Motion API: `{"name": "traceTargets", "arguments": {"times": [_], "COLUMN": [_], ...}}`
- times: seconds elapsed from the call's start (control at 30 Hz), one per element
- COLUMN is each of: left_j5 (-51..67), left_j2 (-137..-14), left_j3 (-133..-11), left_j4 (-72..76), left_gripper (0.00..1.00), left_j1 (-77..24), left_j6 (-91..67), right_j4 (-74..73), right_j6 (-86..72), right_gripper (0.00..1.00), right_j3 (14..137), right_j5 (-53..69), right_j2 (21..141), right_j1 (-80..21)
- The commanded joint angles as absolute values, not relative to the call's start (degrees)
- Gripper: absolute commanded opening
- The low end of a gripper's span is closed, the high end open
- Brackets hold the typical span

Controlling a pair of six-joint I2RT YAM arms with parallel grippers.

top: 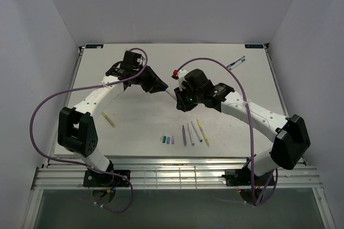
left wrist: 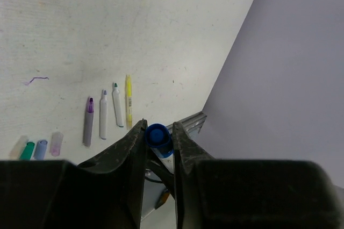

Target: Open the pen caps

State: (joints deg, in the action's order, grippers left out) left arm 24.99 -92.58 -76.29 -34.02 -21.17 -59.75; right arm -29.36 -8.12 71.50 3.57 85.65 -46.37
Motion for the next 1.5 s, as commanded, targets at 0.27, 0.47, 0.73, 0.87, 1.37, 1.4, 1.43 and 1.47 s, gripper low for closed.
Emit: {"name": "traceTargets", "arguments": {"times": [0.27,0.47,0.73,0.87,1.37,1.4,1.43,1.47], "left_j5": [15.40,8.45,17.04,18.45,16.18,15.39,15.29,15.21], "left_j2": [-87.20,-82.01,-90.69,-91.14,-105.46,-106.69,-107.31,-107.84], "left_j3": [-76.74,-72.07,-76.64,-73.92,-79.27,-79.63,-79.89,-80.07], "left_j4": [-25.85,-25.65,-34.88,-35.07,-44.20,-45.08,-45.44,-45.61], "left_gripper": [0.00,0.00,0.00,0.00,0.00,0.00,0.00,0.00], "left_j1": [-15.21,-15.21,-15.12,-15.73,-27.07,-27.68,-27.86,-28.12], "left_j6": [-46.32,-48.16,-46.85,-46.05,-41.57,-41.40,-41.22,-40.96], "right_j4": [-17.90,-6.59,-24.75,-28.29,-18.02,-17.15,-16.79,-16.35], "right_j6": [-23.33,-35.51,-22.36,-17.67,-12.30,-11.96,-11.87,-11.78], "right_gripper": [0.08,0.08,0.08,0.08,0.08,0.08,0.08,0.08], "right_j3": [64.17,62.13,65.39,66.44,60.56,60.38,60.47,60.56], "right_j5": [53.76,60.40,33.19,20.42,-9.30,-10.10,-11.15,-11.51], "right_j2": [80.42,80.60,82.43,83.93,92.72,93.25,94.56,95.09], "right_j1": [-40.43,-39.55,-35.68,-35.16,-35.16,-35.16,-35.07,-34.98]}}
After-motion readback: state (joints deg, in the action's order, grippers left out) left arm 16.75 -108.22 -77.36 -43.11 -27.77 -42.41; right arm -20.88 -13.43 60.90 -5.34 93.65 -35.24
